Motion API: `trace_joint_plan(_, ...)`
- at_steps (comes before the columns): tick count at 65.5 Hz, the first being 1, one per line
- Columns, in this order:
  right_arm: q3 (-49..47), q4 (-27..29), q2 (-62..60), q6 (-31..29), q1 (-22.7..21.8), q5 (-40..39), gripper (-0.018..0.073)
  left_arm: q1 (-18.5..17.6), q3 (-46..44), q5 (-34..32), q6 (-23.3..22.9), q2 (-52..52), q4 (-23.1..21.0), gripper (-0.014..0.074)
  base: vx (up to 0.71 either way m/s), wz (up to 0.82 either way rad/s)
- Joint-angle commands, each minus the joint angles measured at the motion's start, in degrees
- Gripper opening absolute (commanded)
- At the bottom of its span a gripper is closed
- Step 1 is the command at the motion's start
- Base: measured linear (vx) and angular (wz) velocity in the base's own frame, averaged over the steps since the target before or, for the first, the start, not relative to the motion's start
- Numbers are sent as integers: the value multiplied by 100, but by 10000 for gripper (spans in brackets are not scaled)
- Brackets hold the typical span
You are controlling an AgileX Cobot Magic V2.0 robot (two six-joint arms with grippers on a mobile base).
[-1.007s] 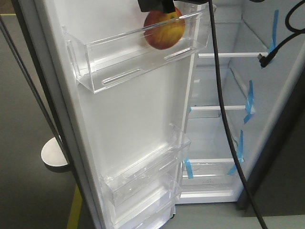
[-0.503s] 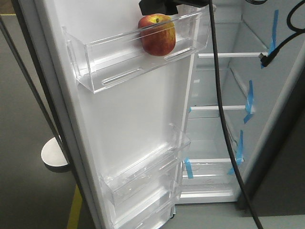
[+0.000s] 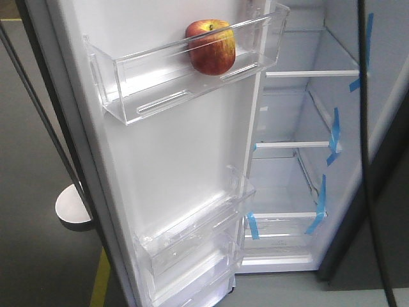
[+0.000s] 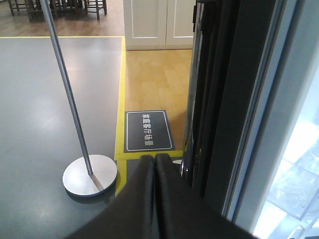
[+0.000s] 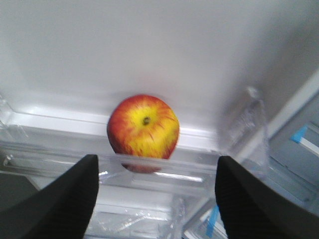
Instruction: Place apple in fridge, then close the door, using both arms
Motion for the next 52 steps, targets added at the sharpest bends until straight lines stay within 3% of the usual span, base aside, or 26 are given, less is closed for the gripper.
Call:
trace_joint_plan(1,398,-370,-616,105,-34,-199,474,-11,111,-371,-14,-80,-37,-6,0,0)
trace_joint_plan(12,1903,-612,-1700,229,-34,-633,474,-11,111,-371,-14,-80,-37,-6,0,0)
trace_joint_plan(26,4434,-1109,-3529,989,-34,-1780,474,-11,111,-371,-14,-80,-37,-6,0,0)
trace_joint_plan(39,6518,-1665,-4988,1718,-34,-1818,474,-11,111,-371,-14,-80,-37,-6,0,0)
trace_joint_plan(52,7835,-1826,-6272,2426,-34,-1962,474,-11,111,-371,-14,-80,-37,-6,0,0)
